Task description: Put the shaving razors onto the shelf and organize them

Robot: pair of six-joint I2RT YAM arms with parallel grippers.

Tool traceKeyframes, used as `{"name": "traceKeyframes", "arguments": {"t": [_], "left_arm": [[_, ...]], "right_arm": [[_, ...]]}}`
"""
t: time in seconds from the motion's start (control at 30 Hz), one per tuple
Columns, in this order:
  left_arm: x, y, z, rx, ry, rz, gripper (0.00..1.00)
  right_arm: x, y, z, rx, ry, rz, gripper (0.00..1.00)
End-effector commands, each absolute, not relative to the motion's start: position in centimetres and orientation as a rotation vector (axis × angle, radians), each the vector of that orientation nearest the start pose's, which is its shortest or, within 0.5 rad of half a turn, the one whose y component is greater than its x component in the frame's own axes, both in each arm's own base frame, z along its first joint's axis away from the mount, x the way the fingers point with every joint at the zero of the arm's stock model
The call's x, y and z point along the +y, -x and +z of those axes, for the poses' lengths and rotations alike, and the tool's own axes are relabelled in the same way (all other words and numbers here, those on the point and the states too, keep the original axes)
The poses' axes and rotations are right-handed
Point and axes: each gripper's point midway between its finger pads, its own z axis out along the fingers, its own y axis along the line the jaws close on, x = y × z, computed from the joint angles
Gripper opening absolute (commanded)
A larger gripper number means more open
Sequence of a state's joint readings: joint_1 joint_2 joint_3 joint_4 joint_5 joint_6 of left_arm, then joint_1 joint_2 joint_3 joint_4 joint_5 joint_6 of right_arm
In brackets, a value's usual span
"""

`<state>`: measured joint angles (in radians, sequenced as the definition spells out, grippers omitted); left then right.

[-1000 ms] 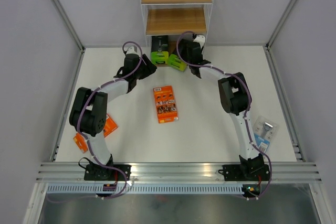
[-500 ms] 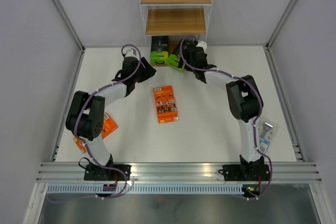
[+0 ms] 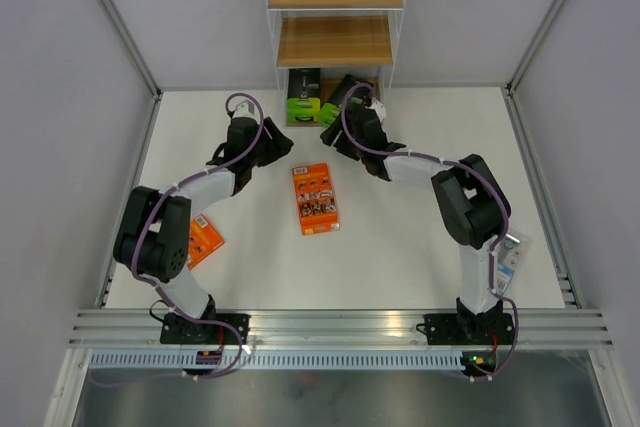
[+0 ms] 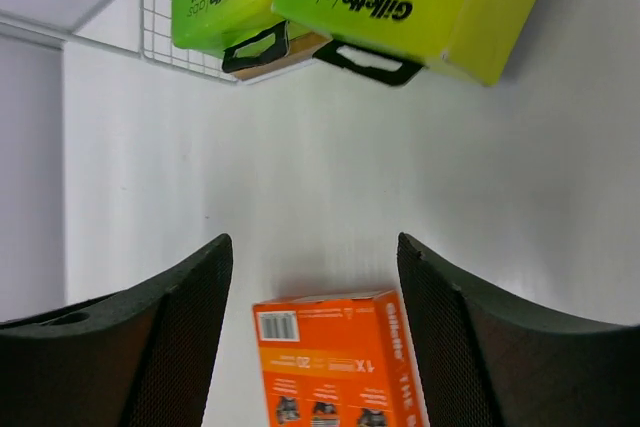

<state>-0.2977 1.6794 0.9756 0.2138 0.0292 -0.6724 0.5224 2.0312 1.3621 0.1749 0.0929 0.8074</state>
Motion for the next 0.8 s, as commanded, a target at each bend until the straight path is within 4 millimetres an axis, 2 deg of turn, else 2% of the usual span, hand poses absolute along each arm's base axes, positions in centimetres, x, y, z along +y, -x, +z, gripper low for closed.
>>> {"name": "traceKeyframes", "arguments": {"t": [0.0,0.07,0.27,0.33,0.5,0.57,0.63,0.77], "left_arm": [[-16.4,-44.9,13.4,2.042,0.368,-0.605,0.64],[-16.1,-44.8,13.2,2.044,0.371,-0.593,0.64],[-14.6,-45.2,13.0,2.036,0.404,-0.547,0.64],[-14.3,-45.3,12.8,2.036,0.412,-0.541,0.64],[-13.6,-45.6,12.1,2.045,0.429,-0.531,0.64],[-13.3,-45.8,12.2,2.041,0.434,-0.535,0.64],[-13.0,-45.8,12.1,2.039,0.439,-0.531,0.64],[-12.3,-46.0,12.2,2.031,0.452,-0.527,0.64]], "right_arm": [[30.9,-49.3,10.9,1.987,-0.637,0.903,0.73],[30.4,-50.2,11.6,1.911,-0.751,0.925,0.72],[29.4,-52.4,11.4,1.783,-0.94,0.928,0.68],[29.7,-53.0,11.6,1.747,-0.987,0.965,0.67],[29.6,-54.0,9.0,1.716,-1.123,0.972,0.56],[29.5,-54.3,8.7,1.68,-1.172,0.997,0.53],[28.9,-54.7,8.5,1.641,-1.208,0.971,0.51],[28.5,-56.0,9.4,1.572,-1.226,0.942,0.49]]}}
